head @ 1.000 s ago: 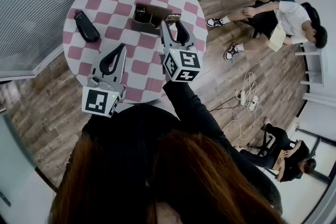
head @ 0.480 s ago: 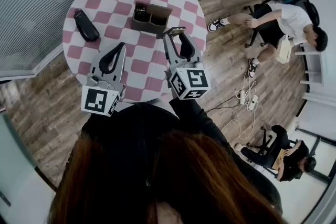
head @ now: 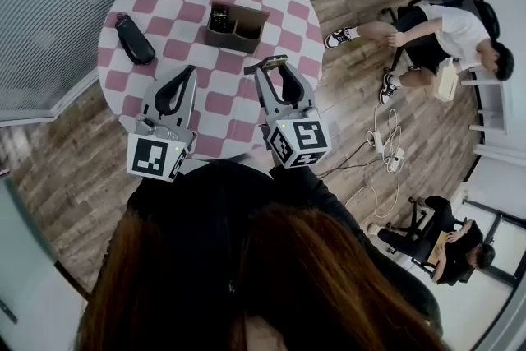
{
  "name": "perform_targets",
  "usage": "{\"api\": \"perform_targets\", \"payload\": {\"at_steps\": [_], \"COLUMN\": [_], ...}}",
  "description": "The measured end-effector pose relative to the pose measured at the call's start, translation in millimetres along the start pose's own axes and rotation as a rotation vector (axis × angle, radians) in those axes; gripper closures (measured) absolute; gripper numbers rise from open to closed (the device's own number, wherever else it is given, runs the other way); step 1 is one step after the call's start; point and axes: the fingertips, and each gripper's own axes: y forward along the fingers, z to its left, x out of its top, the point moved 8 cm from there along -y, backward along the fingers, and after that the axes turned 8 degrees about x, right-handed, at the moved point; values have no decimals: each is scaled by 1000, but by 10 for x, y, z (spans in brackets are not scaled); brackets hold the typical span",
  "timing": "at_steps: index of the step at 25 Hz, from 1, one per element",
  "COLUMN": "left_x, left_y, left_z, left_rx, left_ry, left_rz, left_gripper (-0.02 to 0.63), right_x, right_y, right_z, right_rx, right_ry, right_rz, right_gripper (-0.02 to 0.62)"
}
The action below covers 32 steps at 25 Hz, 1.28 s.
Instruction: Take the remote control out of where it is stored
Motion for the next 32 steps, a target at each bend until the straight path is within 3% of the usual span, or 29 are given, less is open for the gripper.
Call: {"api": "perform_targets", "payload": {"at_steps": [9, 14, 25, 32], "left_x": [11, -1, -11, -10], "left_y": [-22, -2, 1, -15], "left_z": [56, 52, 56, 86], "left_rx": [19, 12, 13, 23], "left_ry": [-5, -6, -8, -9], "left_rz": [0, 3, 8, 8], "left_gripper": [597, 597, 597, 597], "right_x": [-563, -891, -1226, -1411], "right_y": [-155, -194, -197, -109], "right_z": [15, 3, -49, -24], "right_rx": [53, 67, 75, 102], "right_ry": [43, 9, 107, 81], "right_rz": [221, 360, 490, 570], "right_gripper": [408, 408, 408, 408]}}
